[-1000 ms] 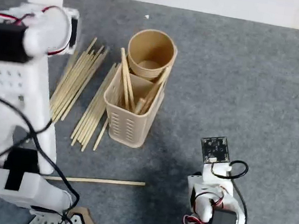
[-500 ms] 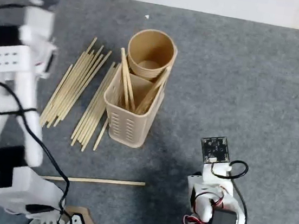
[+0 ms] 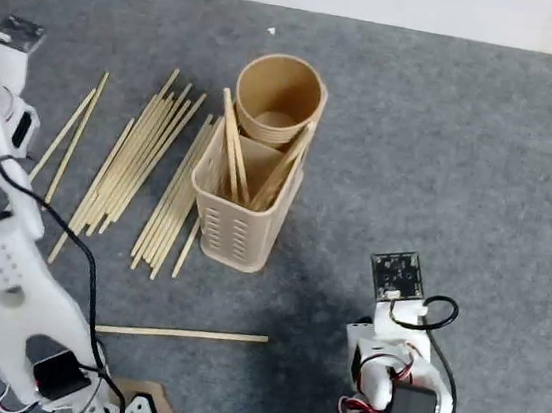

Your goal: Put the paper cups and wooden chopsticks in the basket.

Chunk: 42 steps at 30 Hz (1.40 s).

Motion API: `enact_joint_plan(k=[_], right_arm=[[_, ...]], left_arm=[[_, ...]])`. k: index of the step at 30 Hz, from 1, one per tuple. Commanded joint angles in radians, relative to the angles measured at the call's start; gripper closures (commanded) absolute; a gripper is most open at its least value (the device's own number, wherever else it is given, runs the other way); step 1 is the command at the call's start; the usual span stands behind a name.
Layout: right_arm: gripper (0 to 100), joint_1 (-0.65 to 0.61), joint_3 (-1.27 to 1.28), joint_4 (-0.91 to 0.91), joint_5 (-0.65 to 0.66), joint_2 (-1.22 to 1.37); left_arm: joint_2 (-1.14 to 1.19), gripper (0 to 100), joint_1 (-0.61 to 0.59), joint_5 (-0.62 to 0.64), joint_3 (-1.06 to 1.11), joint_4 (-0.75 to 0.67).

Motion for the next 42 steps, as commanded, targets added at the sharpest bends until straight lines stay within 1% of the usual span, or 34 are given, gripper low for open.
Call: enact_joint_plan(k=[1,3,5,7,9,12,15,20,25,30,34,36,38,42], right_arm=[[82.9,0.010,0.117,0.005,0.011,-0.013],[82.9,0.010,0.117,0.005,0.011,-0.013],[82.9,0.010,0.117,0.005,0.011,-0.013],[82.9,0.010,0.117,0.005,0.011,-0.013],[82.9,0.010,0.117,0.005,0.011,-0.013],[82.9,0.010,0.117,0.005,0.011,-0.013],[82.9,0.010,0.117,0.005,0.011,-0.013],[82.9,0.010,0.117,0.005,0.011,-0.013],[82.9,0.010,0.117,0.005,0.011,-0.013],[82.9,0.010,0.117,0.005,0.011,-0.013],[82.9,0.010,0.117,0.005,0.011,-0.013],[82.9,0.010,0.117,0.005,0.011,-0.013],[82.9,0.010,0.117,0.005,0.011,-0.013],[82.9,0.010,0.117,0.005,0.011,-0.013]], left_arm=[[0.134,80,-0.008,-0.057,-0.219,0.046],[0.214,80,-0.008,-0.089,-0.326,0.083],[0.286,77,-0.007,-0.107,-0.438,0.127],[0.344,74,-0.001,-0.137,-0.550,0.187],[0.392,74,0.015,-0.176,-0.650,0.249],[0.441,73,0.030,-0.180,-0.769,0.315],[0.447,73,0.035,-0.138,-0.835,0.327],[0.453,73,0.048,-0.109,-0.823,0.330],[0.455,73,0.114,-0.100,-0.664,0.327],[0.455,73,0.151,-0.020,-0.648,0.311],[0.455,73,0.117,0.058,-0.642,0.198],[0.456,74,0.094,0.069,-0.641,0.160],[0.456,76,0.074,0.071,-0.641,0.140],[0.453,76,0.054,0.068,-0.648,0.135]])
